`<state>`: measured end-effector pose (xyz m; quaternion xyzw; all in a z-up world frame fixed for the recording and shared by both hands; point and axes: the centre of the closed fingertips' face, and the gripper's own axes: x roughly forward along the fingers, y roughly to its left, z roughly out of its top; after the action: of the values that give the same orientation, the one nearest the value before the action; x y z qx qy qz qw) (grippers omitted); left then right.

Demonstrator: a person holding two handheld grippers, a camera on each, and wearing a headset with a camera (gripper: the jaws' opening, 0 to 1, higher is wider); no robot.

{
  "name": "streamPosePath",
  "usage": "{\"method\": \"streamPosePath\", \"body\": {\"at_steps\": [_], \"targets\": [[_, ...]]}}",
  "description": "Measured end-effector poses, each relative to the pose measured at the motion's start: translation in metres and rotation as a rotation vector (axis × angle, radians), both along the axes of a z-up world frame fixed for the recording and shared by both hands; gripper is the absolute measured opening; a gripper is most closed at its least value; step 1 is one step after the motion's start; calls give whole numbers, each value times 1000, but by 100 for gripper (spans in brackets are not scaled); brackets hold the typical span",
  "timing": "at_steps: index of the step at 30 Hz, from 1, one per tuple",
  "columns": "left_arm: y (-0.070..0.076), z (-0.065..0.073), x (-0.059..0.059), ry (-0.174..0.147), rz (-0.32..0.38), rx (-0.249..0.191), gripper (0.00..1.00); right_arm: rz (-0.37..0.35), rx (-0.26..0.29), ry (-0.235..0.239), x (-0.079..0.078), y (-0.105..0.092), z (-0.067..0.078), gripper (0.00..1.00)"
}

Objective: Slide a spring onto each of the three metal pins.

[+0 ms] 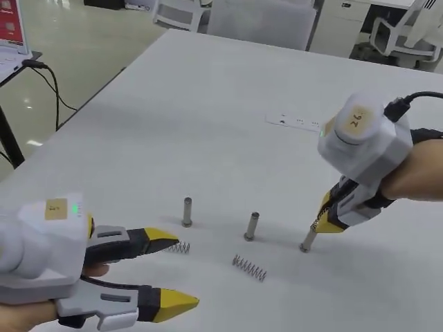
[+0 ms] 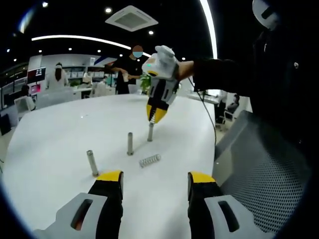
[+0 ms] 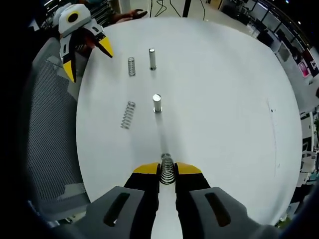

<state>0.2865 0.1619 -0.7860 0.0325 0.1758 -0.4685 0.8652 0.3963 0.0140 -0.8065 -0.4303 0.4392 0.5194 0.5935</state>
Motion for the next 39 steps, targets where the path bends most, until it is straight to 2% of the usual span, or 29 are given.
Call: {"method": "streamPosePath", "body": {"at_steps": [6, 20, 26, 39], "targets": [[0, -1, 0, 1, 0, 1, 46, -1, -23, 15, 2, -2, -12, 8], [0, 0, 0, 0, 2, 6, 46, -9, -33, 40, 3, -1, -40, 9], [-1, 0, -1, -1, 3, 6, 46, -3, -39, 40, 1, -1, -46, 9], [-1, 0, -1, -2, 2, 4, 45, -8, -24, 38, -1, -1, -48, 12]]}}
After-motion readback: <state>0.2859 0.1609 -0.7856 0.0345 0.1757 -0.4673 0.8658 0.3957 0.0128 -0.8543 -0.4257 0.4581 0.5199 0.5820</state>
